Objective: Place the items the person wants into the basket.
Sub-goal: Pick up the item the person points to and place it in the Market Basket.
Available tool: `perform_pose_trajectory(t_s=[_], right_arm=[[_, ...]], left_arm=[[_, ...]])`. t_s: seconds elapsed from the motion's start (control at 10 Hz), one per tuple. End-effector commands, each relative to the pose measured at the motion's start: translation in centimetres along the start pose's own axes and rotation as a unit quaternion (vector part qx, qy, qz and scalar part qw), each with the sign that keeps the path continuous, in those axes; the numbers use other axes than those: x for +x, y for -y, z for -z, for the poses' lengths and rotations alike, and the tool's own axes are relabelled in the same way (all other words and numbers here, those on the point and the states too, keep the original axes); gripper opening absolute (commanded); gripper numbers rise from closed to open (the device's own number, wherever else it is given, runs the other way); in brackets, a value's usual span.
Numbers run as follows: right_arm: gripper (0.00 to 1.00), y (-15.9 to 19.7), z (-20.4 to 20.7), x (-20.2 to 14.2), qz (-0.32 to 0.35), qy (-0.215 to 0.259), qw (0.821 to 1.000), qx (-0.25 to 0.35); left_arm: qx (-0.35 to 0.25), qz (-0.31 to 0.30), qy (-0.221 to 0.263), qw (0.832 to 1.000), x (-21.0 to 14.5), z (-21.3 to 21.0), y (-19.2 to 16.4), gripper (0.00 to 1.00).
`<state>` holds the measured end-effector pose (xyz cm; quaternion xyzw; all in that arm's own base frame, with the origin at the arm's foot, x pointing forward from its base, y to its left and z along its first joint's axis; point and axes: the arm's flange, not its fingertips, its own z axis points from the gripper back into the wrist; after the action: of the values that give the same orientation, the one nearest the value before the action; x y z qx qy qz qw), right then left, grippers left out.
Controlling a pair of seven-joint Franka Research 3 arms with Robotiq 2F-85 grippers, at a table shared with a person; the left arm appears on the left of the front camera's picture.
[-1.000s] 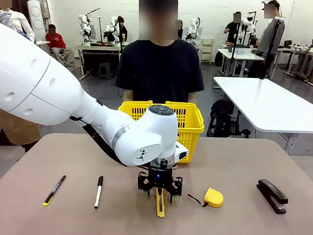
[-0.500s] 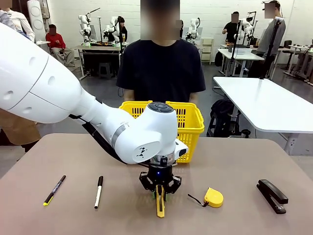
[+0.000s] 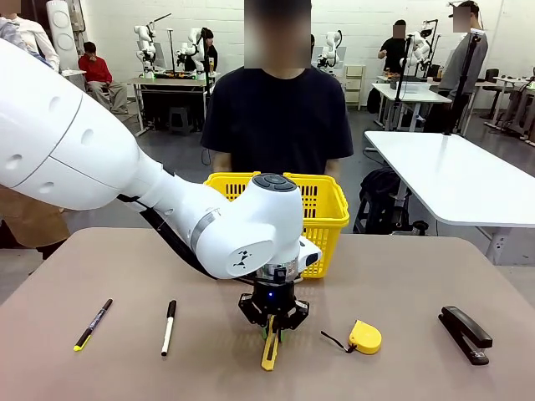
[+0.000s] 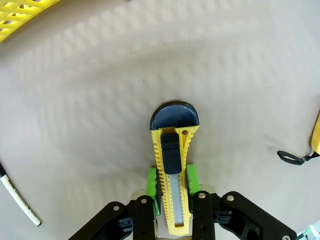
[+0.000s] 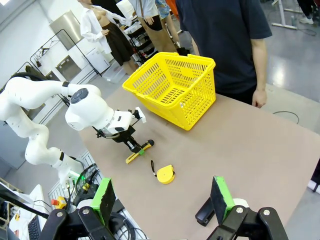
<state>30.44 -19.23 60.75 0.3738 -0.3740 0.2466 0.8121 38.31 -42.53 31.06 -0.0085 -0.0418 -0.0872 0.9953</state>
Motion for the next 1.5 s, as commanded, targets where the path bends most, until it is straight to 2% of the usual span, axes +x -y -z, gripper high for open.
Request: perform_pose_trajectory(t_s=[0.0,0.2,0.3,0.5,0.7,0.8,1.0,1.1,1.4], right_arm=[[1.0,0.1,0.1,0.3,-0.009,0.011,1.0,0.008],[1.0,0.1,0.1,0.3,-0.009,0.011,1.0,0.008],[1.0,0.1,0.1,0.3,-0.009,0.011,1.0,0.008],[1.0,0.1,0.1,0.3,-0.009,0.011,1.0,0.008],[1.0,0.1,0.1,0.3,-0.009,0.011,1.0,0.008],[1.0,0.1,0.1,0.3,-0.009,0.011,1.0,0.008],[1.0,0.1,0.1,0.3,-0.009,0.011,1.0,0.008],[1.0,0.1,0.1,0.3,-0.009,0.011,1.0,0.008],[1.0,0.1,0.1,0.3,-0.009,0.011,1.0,0.008]], left_arm=[[0.018,0.062,-0.027,0.998,-0.7,-1.7,-0.8,0.0],[0.055,0.1,0.002,0.993,-2.8,-8.6,-3.1,0.0],[0.084,0.087,0.011,0.993,-4.3,-12.8,-4.4,0.0],[0.075,0.075,0.047,0.993,-7.0,-20.8,-6.2,0.0],[0.062,0.075,0.069,0.993,-7.8,-25.9,-7.0,0.0],[0.056,0.071,0.074,0.993,-7.9,-27.4,-7.2,0.0],[0.032,0.055,0.062,0.996,-8.1,-27.8,-7.5,0.0],[0.058,0.062,0.084,0.993,-8.5,-28.7,-7.3,0.0],[0.058,0.062,0.084,0.993,-8.5,-28.7,-7.3,0.0]])
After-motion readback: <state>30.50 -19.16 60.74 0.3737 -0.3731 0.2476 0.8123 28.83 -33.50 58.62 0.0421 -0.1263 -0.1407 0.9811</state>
